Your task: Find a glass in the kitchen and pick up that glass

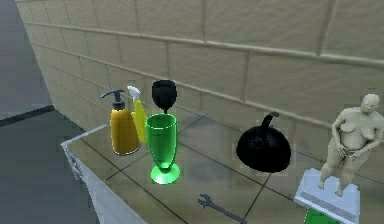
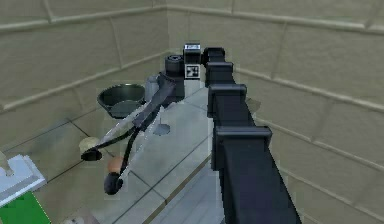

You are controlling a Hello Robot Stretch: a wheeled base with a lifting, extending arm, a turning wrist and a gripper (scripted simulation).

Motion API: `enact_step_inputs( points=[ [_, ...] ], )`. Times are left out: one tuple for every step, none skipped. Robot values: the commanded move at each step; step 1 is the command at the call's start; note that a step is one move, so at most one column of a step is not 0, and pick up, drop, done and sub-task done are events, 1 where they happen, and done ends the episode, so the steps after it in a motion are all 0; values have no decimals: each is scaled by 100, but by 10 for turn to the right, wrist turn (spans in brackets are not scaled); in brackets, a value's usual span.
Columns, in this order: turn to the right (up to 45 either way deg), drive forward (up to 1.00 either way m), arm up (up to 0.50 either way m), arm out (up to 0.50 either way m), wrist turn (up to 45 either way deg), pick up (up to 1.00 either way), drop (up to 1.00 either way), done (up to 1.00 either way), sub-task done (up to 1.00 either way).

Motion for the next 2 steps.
enact_step_inputs(
  points=[
    [0, 0, 0, 0, 450, 0, 0, 0, 0],
    [0, 0, 0, 0, 450, 0, 0, 0, 0]
  ],
)
